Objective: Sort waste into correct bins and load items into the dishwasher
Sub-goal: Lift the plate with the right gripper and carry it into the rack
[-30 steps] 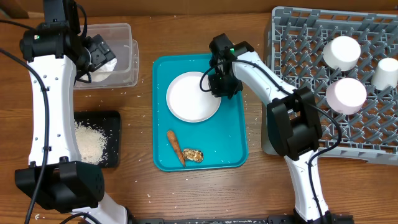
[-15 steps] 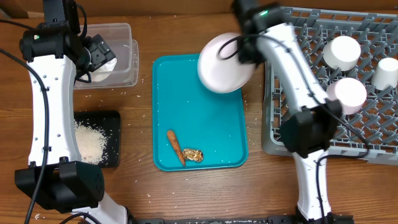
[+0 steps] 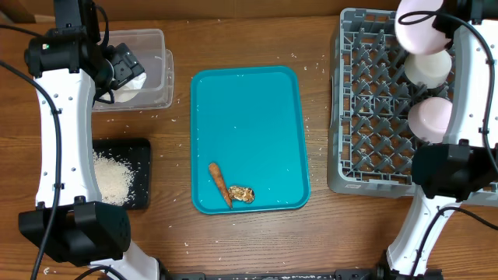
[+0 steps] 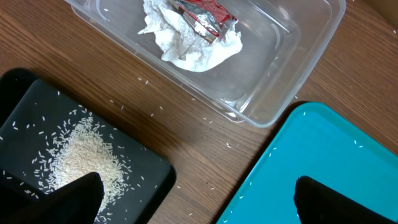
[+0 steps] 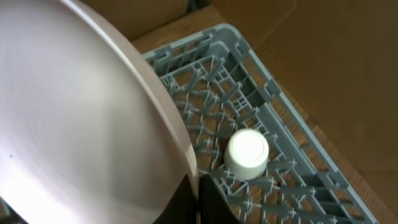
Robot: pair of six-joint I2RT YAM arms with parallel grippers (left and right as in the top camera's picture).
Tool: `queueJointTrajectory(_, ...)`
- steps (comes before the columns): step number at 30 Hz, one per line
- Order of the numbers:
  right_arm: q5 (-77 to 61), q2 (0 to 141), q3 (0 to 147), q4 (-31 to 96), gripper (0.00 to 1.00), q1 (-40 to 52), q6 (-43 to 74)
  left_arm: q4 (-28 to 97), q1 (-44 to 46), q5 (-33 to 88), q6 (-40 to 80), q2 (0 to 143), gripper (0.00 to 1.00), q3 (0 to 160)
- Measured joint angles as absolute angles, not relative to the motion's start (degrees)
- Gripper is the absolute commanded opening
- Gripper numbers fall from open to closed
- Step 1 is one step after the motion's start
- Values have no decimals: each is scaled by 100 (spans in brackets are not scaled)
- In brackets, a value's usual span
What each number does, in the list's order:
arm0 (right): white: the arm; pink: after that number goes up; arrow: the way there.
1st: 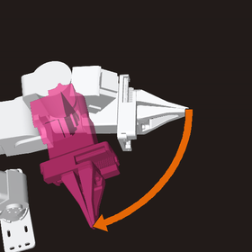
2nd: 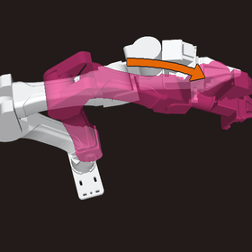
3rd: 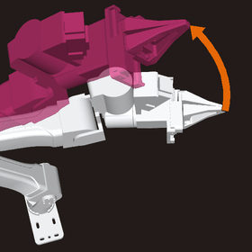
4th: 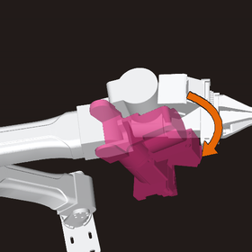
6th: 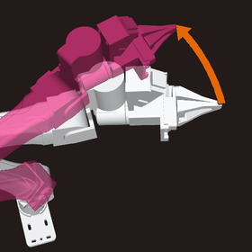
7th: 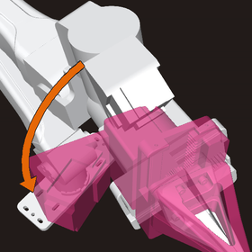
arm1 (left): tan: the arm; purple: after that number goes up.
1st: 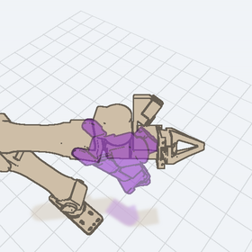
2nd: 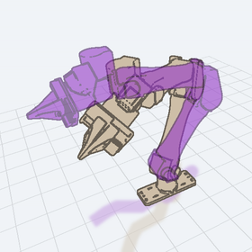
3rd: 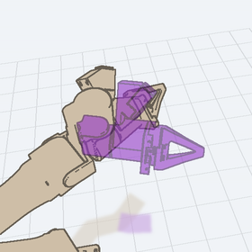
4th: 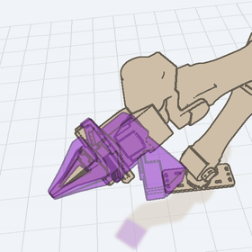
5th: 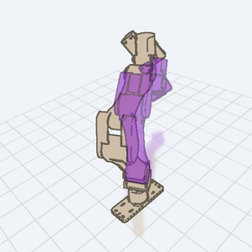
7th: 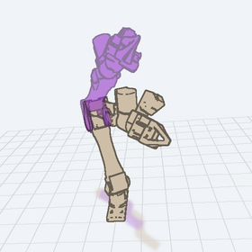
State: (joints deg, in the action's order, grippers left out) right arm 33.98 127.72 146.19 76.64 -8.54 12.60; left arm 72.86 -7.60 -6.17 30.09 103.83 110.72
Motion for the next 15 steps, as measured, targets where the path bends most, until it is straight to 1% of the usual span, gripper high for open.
queueJointTrajectory(4, 3470, 12779, 14164, 7452, 4, -860, 1188, 7286, -760, -615, 3009, 10383, 100, 11072)
queueJointTrajectory(15, 3562, 12792, 13002, 6351, 4, -812, 565, 7286, -760, -617, 3009, 10383, 100, 11072)
